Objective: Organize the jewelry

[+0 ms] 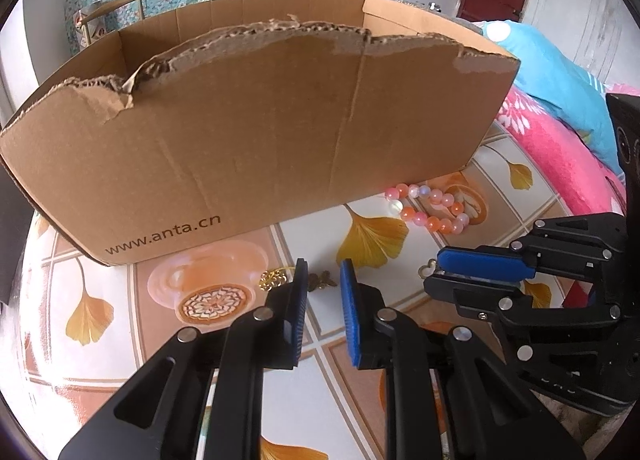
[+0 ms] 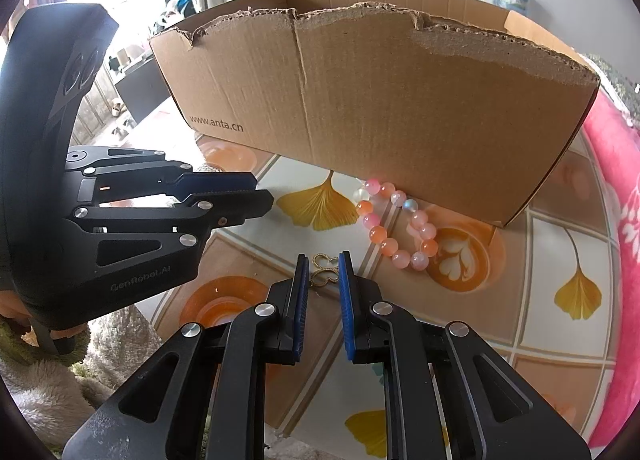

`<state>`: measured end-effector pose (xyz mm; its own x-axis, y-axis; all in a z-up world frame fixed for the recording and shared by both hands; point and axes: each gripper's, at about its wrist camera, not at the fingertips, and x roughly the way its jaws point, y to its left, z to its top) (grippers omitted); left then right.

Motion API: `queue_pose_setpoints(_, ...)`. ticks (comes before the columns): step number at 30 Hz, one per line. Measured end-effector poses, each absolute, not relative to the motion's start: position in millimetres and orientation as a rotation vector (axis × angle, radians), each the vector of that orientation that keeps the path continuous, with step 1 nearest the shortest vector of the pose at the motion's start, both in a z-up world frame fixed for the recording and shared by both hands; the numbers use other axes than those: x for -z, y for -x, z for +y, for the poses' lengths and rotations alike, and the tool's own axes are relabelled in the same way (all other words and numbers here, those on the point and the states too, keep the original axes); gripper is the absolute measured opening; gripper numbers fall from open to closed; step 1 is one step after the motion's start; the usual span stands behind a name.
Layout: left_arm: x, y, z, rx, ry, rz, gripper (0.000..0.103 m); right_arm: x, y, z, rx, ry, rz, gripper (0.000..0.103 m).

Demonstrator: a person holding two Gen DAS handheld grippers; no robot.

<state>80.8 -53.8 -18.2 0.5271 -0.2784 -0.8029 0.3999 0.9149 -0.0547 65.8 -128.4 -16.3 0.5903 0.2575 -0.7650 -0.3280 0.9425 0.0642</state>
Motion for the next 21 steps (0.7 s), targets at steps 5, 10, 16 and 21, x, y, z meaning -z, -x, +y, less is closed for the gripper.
queue_pose_setpoints(5, 19, -80, -56, 0.383, -0.170, 0.931, 0.016, 16, -66, -128, -0.341, 0.088, 0.875, 0.013)
queue_pose_setpoints(10, 19, -77, -59, 0.381, -0.201, 0.922, 0.016, 16, -66, -128, -0.340, 0.088, 0.875, 0.013)
queue_pose_setpoints(16, 20, -76, -65, 0.388, -0.218, 0.918, 0.011, 16, -66, -128, -0.341, 0.087, 0.874, 0.013)
queue_pose_setpoints(21, 20, -77, -66, 0.392, -0.214, 0.915, 0.011, 16, -66, -128, -0.341, 0.088, 0.874, 0.013)
